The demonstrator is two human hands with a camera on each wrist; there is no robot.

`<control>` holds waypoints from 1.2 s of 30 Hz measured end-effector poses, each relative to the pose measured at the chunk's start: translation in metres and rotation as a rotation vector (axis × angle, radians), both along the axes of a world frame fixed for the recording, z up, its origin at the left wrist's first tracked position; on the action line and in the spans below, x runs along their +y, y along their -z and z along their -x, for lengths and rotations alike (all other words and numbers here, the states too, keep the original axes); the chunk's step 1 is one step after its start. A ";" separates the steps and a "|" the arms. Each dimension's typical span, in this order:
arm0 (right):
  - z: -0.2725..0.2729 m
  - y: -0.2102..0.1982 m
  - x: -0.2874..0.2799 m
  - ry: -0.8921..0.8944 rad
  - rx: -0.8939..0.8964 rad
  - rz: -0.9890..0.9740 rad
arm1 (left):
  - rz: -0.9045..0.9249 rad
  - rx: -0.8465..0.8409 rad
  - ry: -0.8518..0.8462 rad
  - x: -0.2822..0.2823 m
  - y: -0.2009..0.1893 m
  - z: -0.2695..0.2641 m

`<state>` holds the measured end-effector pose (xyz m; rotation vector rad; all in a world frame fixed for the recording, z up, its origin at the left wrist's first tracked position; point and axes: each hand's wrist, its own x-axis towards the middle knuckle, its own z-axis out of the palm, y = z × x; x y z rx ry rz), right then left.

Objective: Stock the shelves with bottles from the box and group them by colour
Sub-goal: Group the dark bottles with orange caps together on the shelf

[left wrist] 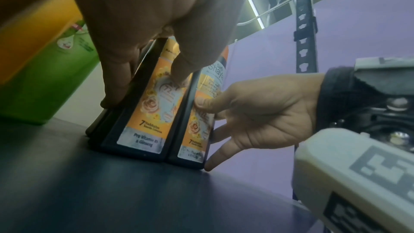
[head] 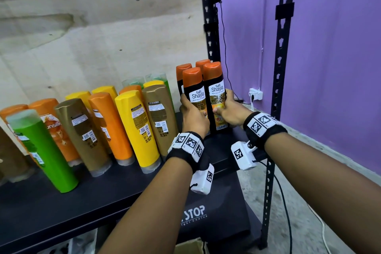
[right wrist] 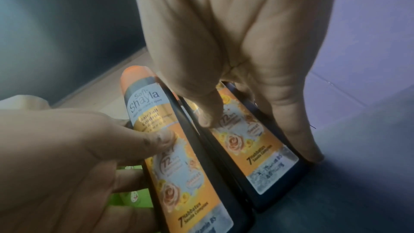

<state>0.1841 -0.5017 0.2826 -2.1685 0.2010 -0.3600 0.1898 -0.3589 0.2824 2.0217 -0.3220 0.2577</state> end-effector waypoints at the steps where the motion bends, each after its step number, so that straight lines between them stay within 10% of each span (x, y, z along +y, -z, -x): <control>1: -0.003 0.000 0.000 0.006 0.008 -0.004 | -0.001 -0.001 -0.003 -0.001 0.000 -0.002; 36: -0.041 0.009 -0.005 -0.047 -0.041 -0.203 | 0.104 0.098 0.001 -0.008 -0.007 -0.025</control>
